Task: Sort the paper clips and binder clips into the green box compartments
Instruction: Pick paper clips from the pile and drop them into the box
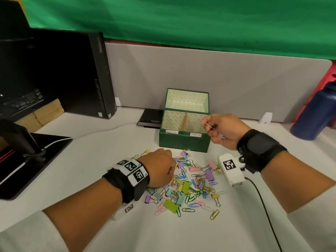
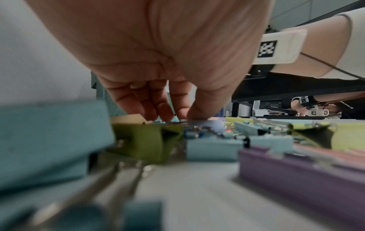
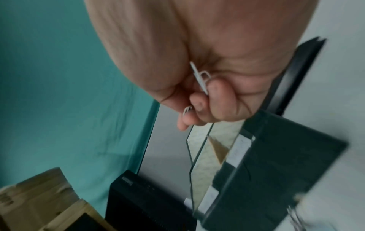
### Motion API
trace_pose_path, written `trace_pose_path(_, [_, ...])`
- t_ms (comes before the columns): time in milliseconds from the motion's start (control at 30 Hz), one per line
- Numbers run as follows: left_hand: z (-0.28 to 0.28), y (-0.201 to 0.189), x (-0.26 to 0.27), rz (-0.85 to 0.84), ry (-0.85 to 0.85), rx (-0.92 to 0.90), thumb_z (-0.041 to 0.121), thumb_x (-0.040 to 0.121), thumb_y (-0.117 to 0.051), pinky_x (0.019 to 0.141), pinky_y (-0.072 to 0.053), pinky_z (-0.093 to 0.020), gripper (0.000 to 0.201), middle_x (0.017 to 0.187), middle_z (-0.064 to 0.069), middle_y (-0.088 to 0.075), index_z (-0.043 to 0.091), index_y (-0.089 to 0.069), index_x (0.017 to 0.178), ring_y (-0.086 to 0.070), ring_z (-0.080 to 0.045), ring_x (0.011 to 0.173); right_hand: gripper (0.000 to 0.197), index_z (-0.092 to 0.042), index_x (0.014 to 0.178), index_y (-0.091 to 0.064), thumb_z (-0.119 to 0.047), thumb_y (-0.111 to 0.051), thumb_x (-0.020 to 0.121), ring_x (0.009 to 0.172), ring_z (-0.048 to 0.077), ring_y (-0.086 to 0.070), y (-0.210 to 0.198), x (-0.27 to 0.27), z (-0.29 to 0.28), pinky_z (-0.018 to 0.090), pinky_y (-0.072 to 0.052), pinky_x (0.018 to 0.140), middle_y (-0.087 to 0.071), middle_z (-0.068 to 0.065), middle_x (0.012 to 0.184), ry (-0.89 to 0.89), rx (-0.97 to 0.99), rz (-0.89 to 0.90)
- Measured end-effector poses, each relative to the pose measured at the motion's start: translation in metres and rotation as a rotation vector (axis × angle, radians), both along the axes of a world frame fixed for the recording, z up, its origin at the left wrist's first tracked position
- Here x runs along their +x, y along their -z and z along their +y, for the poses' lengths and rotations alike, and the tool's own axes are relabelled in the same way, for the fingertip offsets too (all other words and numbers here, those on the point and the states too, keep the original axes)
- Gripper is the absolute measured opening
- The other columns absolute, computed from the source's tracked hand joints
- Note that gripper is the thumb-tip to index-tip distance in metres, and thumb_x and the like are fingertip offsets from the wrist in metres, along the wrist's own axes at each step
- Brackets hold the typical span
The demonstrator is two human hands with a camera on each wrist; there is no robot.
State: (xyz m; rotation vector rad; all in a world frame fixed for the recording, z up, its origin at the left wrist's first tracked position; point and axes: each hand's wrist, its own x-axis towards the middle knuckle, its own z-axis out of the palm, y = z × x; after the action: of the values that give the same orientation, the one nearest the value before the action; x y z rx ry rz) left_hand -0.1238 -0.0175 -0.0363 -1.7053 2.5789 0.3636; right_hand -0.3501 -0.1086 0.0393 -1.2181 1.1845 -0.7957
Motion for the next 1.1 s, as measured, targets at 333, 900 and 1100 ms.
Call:
trace_pose_path(333, [-0.002, 0.001, 0.001, -0.003, 0.013, -0.077, 0.046, 0.086, -0.065, 0.093, -0.046, -0.032, 0.022, 0.109, 0.013, -0.053, 0.034, -0.070, 0.104, -0.046, -0.009, 0.107, 0.022, -0.014, 0.111, -0.068, -0.017, -0.048, 0.102, 0.099, 0.016, -0.058, -0.015, 0.033, -0.039, 0.029, -0.048, 0.086, -0.065, -0.003, 0.110, -0.162, -0.503, 0.722])
trace_pose_path(900, [-0.001, -0.001, -0.001, 0.025, 0.006, -0.068, 0.038, 0.089, -0.063, 0.089, -0.046, -0.031, 0.012, 0.104, 0.015, -0.054, 0.031, -0.073, 0.091, -0.044, -0.007, 0.104, 0.041, -0.033, 0.108, -0.064, -0.051, -0.079, 0.075, 0.081, 0.002, -0.054, 0.050, -0.056, 0.062, 0.014, -0.040, 0.069, -0.058, -0.016, 0.097, -0.697, -0.427, 1.118])
trace_pose_path(1100, [0.000, -0.002, 0.003, -0.033, 0.051, -0.097, 0.029, 0.086, -0.056, 0.083, -0.048, -0.032, 0.010, 0.096, 0.011, -0.055, 0.025, -0.064, 0.082, -0.046, -0.010, 0.094, 0.008, -0.031, 0.091, -0.065, -0.030, -0.070, 0.086, 0.084, 0.008, -0.058, 0.057, -0.042, 0.066, 0.020, -0.048, 0.074, -0.060, -0.013, 0.096, -0.736, -0.509, 1.110])
